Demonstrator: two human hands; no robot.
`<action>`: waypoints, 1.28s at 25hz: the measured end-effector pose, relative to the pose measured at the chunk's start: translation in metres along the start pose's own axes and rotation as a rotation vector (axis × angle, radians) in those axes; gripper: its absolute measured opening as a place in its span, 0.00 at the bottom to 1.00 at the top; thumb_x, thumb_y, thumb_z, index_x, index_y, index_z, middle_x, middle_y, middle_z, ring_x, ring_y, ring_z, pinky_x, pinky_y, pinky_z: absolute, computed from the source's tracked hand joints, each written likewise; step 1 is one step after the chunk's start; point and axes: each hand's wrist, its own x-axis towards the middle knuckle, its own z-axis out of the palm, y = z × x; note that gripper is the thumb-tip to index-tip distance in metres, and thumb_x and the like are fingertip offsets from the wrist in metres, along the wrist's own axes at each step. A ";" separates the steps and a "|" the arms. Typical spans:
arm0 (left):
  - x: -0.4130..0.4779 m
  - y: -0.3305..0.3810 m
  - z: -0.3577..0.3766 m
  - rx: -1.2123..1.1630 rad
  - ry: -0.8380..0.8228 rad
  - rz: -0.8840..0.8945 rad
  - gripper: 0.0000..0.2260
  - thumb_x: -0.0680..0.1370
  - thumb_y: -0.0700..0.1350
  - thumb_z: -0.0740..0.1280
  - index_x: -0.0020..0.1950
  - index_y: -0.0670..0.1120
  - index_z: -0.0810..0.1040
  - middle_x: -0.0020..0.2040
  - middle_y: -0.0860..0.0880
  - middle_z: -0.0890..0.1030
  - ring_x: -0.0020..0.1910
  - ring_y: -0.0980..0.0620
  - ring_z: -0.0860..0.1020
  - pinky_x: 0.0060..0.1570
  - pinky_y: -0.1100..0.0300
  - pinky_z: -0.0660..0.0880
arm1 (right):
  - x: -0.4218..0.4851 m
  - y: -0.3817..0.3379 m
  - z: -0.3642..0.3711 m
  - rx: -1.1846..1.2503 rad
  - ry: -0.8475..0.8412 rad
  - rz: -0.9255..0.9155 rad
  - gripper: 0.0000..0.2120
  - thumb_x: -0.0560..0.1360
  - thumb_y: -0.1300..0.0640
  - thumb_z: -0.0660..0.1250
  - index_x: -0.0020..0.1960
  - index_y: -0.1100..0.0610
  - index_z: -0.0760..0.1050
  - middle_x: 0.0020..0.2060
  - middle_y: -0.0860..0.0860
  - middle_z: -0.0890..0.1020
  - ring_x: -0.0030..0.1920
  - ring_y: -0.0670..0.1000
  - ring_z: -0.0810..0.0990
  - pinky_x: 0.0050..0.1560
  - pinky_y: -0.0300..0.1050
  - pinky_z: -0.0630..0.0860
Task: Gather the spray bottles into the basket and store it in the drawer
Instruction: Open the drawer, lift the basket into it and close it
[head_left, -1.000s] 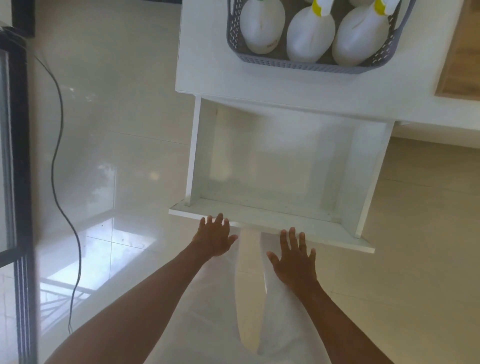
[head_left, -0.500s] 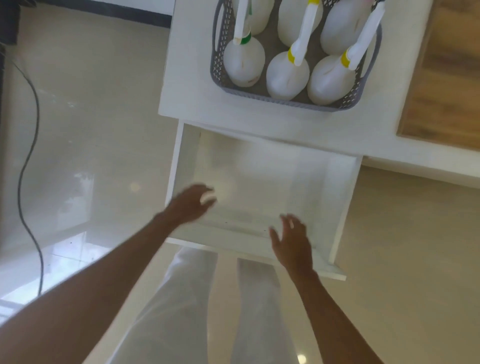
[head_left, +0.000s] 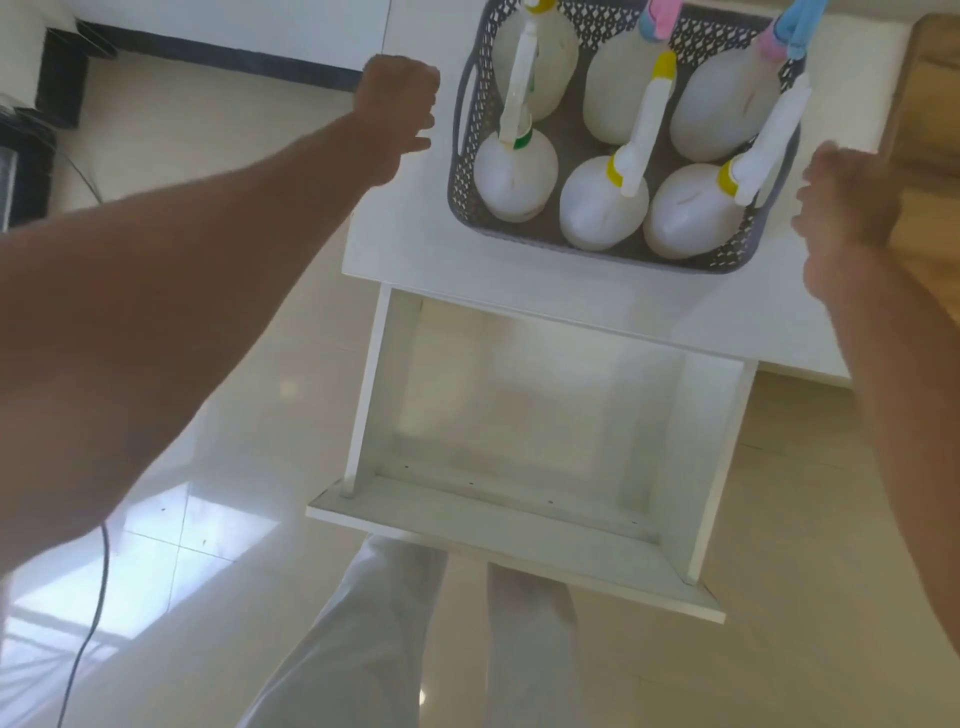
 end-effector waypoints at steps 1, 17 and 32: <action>0.004 0.002 0.004 -0.012 -0.013 -0.035 0.07 0.81 0.41 0.61 0.45 0.47 0.76 0.41 0.50 0.75 0.38 0.52 0.74 0.41 0.62 0.78 | 0.002 -0.005 0.002 -0.047 -0.034 -0.011 0.11 0.78 0.49 0.57 0.37 0.46 0.66 0.37 0.42 0.72 0.41 0.44 0.72 0.53 0.41 0.71; 0.037 -0.024 0.023 0.126 0.077 0.087 0.10 0.77 0.34 0.69 0.57 0.40 0.81 0.49 0.41 0.86 0.37 0.51 0.84 0.43 0.55 0.85 | 0.020 -0.011 0.026 0.255 -0.028 0.058 0.12 0.78 0.65 0.65 0.60 0.61 0.82 0.41 0.48 0.84 0.34 0.40 0.83 0.41 0.31 0.80; -0.057 -0.121 -0.011 0.004 0.017 0.052 0.09 0.78 0.36 0.69 0.57 0.39 0.83 0.45 0.45 0.87 0.41 0.50 0.85 0.49 0.52 0.84 | -0.109 0.035 -0.001 0.140 0.020 0.056 0.08 0.74 0.58 0.66 0.44 0.53 0.85 0.26 0.37 0.76 0.29 0.33 0.71 0.37 0.34 0.71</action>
